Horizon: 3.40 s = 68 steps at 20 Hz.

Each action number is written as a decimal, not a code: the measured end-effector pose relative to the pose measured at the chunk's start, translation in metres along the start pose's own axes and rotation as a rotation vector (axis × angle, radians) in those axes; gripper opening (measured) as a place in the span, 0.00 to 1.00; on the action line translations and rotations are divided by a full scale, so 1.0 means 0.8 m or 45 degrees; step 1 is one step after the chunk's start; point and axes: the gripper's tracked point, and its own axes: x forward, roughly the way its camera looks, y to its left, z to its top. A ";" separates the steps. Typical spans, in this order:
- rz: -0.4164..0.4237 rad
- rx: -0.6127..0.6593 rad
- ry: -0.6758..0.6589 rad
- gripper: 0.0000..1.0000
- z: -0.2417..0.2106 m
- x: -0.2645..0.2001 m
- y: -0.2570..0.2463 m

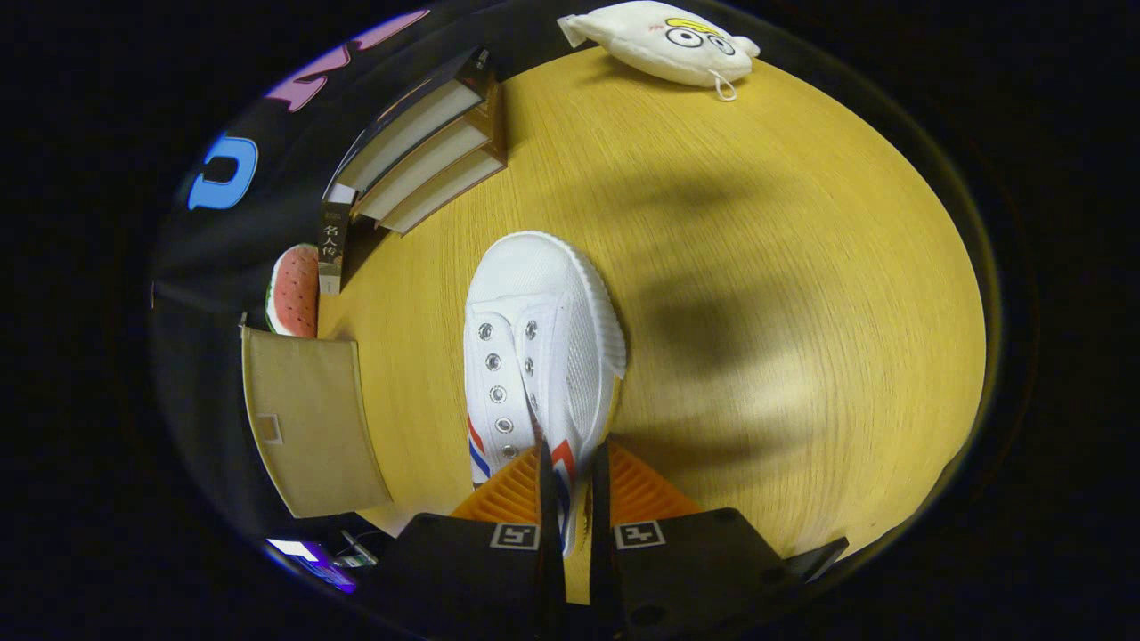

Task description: Open the storage box then place both shoes into the box .Put the left shoe in first, then the right shoe, with the right side of both shoes facing outward in a uniform manner.

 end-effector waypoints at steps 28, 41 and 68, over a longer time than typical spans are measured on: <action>0.399 -0.013 -0.144 0.11 -0.094 -0.094 0.449; 0.132 0.022 -0.090 0.11 -0.113 0.008 0.468; 0.268 -0.481 -0.794 0.98 -0.017 -0.267 0.430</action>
